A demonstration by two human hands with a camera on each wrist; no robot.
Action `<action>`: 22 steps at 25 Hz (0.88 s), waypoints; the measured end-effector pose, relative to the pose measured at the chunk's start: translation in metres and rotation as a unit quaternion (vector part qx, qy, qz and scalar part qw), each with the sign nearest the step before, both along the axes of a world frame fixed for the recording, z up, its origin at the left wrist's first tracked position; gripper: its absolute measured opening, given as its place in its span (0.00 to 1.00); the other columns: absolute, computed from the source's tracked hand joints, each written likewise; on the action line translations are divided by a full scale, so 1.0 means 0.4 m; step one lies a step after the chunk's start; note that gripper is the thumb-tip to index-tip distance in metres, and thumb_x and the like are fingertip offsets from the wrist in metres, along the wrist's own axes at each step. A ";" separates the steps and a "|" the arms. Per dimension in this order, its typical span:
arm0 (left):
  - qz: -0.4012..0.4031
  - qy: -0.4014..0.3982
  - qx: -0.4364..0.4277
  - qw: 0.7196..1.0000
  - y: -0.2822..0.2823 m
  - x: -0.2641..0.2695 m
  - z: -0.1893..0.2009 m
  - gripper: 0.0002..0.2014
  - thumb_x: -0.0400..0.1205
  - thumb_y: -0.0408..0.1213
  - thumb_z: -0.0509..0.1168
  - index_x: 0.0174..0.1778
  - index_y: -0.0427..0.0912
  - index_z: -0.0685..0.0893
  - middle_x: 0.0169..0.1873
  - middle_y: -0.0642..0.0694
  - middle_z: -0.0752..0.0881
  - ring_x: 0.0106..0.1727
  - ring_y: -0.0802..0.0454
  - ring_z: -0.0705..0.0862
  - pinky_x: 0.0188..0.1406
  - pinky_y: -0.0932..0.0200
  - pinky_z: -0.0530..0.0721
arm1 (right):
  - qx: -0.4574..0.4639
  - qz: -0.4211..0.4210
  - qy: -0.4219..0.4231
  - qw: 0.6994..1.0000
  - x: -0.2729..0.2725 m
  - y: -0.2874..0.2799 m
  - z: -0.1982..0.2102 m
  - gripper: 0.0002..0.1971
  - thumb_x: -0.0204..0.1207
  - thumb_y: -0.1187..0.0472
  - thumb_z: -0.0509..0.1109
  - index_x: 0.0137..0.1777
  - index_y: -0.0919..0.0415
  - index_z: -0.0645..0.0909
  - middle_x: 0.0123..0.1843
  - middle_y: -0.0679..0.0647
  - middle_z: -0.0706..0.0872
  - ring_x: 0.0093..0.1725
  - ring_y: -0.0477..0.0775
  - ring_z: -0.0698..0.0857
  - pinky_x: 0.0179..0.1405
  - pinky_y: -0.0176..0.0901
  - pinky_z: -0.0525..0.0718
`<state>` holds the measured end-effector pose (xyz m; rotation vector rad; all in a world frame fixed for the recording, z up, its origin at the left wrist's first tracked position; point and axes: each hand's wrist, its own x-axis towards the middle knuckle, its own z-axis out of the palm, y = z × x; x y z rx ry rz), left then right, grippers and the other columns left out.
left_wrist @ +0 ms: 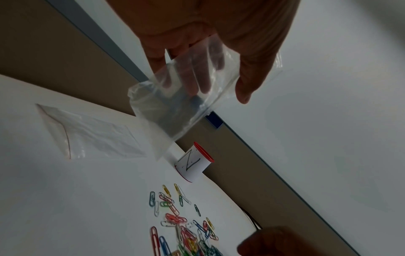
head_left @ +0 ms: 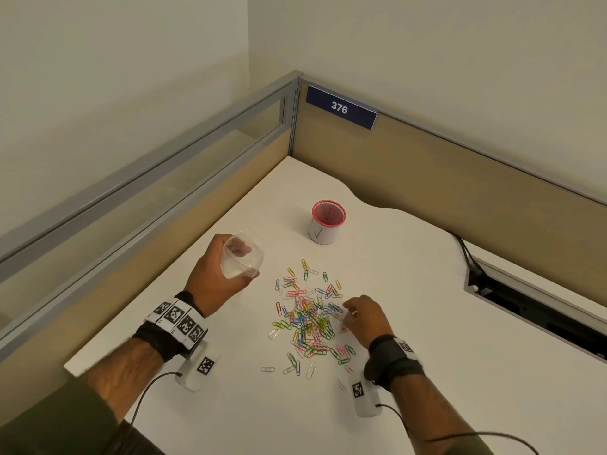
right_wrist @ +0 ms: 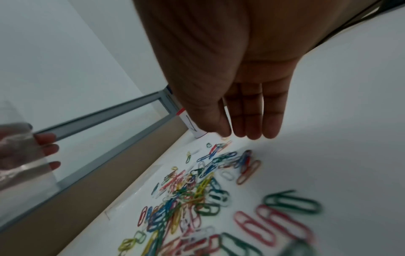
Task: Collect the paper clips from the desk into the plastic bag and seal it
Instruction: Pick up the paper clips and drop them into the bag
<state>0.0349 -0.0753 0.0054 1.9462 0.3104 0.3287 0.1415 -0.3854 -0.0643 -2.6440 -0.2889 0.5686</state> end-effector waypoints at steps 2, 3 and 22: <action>0.003 -0.001 0.002 1.000 0.002 -0.006 -0.008 0.26 0.72 0.36 0.82 0.60 0.48 0.76 0.56 0.50 0.85 0.60 0.54 0.84 0.57 0.62 0.80 | -0.002 -0.033 0.017 0.999 -0.043 -0.059 0.015 0.24 0.69 0.47 0.77 0.64 0.52 0.79 0.59 0.51 0.82 0.51 0.48 0.81 0.51 0.39 0.78; 0.004 -0.001 0.002 1.000 0.006 -0.010 -0.012 0.26 0.72 0.36 0.82 0.60 0.48 0.77 0.55 0.50 0.85 0.60 0.54 0.85 0.58 0.62 0.81 | -0.017 -0.037 0.043 0.998 -0.073 -0.082 0.016 0.32 0.63 0.43 0.80 0.66 0.50 0.76 0.60 0.50 0.81 0.53 0.49 0.82 0.52 0.40 0.79; -0.018 0.023 0.004 1.000 -0.013 -0.001 -0.018 0.27 0.71 0.34 0.82 0.61 0.47 0.75 0.55 0.53 0.84 0.60 0.58 0.84 0.56 0.68 0.80 | -0.126 0.176 -0.007 0.976 -0.056 0.148 -0.002 0.29 0.68 0.50 0.76 0.69 0.50 0.74 0.69 0.56 0.73 0.72 0.61 0.69 0.63 0.59 0.81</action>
